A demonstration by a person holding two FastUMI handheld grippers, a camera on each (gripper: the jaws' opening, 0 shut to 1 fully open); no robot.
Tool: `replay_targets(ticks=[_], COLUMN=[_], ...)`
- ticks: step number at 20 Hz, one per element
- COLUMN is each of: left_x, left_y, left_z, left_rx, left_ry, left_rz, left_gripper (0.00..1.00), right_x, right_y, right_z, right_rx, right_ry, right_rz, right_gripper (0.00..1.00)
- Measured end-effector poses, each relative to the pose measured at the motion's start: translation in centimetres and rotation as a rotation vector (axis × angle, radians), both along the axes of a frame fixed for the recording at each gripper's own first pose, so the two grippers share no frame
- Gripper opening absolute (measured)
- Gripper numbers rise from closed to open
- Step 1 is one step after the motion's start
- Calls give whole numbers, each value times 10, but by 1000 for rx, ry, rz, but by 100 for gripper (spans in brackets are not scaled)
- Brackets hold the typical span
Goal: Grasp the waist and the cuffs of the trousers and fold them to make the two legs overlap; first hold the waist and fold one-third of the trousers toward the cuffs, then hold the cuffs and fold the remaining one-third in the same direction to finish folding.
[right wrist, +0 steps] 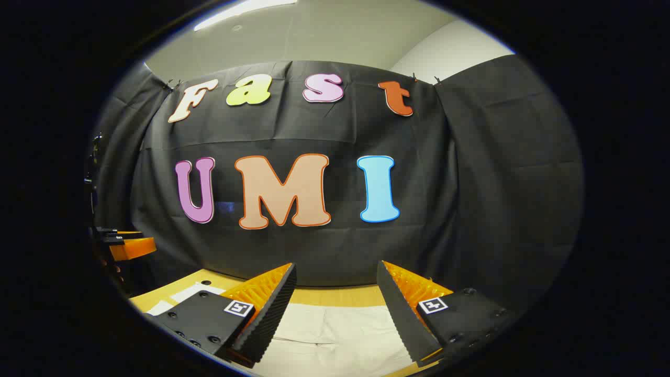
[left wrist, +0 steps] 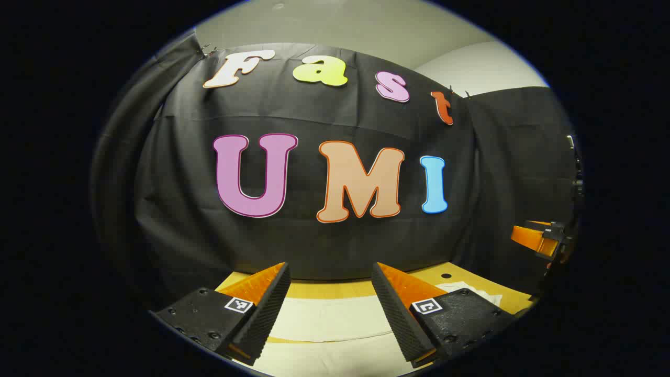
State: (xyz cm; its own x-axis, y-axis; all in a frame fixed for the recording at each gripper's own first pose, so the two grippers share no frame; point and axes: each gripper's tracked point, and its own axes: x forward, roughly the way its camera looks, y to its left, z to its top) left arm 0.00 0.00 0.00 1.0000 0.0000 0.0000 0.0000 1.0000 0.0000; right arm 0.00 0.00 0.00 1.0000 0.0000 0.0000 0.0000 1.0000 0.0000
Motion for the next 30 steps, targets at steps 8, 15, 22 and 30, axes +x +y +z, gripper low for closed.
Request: replay_targets(ticks=[8, 15, 22, 30], left_x=[-3, -6, -4, -26], left_y=[15, 29, 37, 40], left_z=[-13, -16, -56, -136], left_rx=[-54, -58, 56, 181], left_ry=[31, 33, 144, 364], left_rz=[3, 23, -79, -371], left_gripper=[96, 94, 94, 92], right_x=[-6, -4, -6, -25], right_y=[6, 12, 21, 21], right_z=[-3, -4, -18, -31], right_rx=[-19, -16, -4, -17], right_ry=[11, 11, 46, 74], right_rz=[-15, -10, 2, -51], right_gripper=[98, 98, 98, 98])
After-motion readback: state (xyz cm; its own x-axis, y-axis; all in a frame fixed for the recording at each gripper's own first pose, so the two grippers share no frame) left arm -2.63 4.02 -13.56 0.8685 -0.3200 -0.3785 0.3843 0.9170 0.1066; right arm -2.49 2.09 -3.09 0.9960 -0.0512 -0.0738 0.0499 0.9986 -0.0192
